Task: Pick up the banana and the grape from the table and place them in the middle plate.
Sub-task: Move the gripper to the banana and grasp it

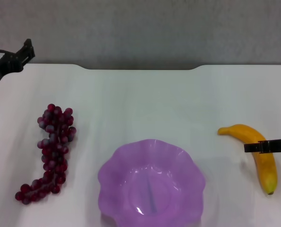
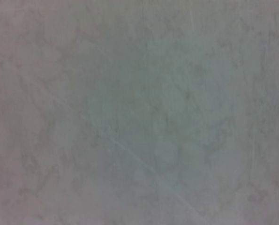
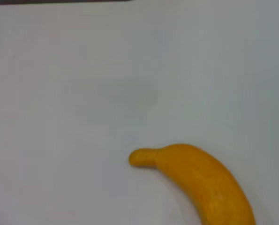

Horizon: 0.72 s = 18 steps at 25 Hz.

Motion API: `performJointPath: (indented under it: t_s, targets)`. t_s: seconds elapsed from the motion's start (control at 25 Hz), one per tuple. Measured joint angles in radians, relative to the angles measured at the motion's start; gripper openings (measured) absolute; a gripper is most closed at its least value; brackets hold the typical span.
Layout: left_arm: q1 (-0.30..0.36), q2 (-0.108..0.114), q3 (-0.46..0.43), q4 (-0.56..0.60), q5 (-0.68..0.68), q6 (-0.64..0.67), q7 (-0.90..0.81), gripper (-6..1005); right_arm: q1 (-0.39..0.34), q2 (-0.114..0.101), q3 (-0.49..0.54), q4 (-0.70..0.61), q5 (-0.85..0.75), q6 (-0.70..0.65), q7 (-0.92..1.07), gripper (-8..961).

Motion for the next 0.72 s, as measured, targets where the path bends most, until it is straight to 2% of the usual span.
performJointPath:
  t_s: [0.16,0.44,0.72]
  targets:
    - [0.001,0.0,-0.002,0.0,0.0,0.0,0.0,871,-0.002,-0.001,0.011,0.0,-0.014,0.001,0.004,801]
    - [0.001,0.001,-0.002,0.0,0.0,0.0,0.0,870,-0.001,-0.002,0.058,-0.006,-0.141,0.017,0.064,800]
    - [0.0,0.001,-0.001,0.0,0.0,0.0,0.0,870,0.002,-0.001,0.056,-0.004,-0.154,0.015,0.069,799]
